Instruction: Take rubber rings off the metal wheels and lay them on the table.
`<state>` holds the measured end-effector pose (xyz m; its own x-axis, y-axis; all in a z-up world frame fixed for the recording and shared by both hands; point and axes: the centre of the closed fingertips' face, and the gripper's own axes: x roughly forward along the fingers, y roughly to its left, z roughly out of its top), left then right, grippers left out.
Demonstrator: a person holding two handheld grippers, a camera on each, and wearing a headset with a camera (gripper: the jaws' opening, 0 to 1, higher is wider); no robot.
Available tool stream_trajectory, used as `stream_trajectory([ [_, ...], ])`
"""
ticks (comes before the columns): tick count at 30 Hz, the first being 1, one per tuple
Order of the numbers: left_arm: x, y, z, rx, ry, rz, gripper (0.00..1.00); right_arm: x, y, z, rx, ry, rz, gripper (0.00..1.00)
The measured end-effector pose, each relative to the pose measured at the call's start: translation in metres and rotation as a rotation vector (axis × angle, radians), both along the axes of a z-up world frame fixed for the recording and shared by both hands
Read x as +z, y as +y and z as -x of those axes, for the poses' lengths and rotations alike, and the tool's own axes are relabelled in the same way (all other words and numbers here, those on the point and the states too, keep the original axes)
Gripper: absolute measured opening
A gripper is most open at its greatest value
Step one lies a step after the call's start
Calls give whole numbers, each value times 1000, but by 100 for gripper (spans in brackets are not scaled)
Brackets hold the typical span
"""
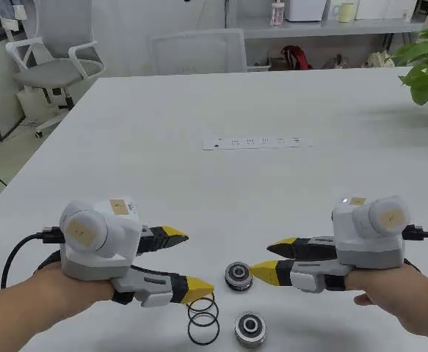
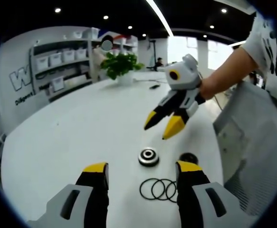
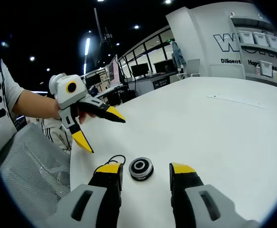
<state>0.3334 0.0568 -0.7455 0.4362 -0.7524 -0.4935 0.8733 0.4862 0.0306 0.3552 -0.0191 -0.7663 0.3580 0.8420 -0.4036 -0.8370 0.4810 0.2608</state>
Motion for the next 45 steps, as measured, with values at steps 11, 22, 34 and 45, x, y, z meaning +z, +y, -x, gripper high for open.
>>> stream_trajectory([
  [11,-9,-8,-6,-14,15,-22,54,-13,-5,2,22,-10,46,36],
  [22,-22,-19,-4,-30,48,-31,51,-28,7,12,80,-20,90,32],
  [34,-30,-34,-2,-52,77,-27,44,-34,13,15,109,-27,111,26],
  [45,-34,-44,-6,-46,107,-18,36,-35,18,13,101,-24,100,21],
])
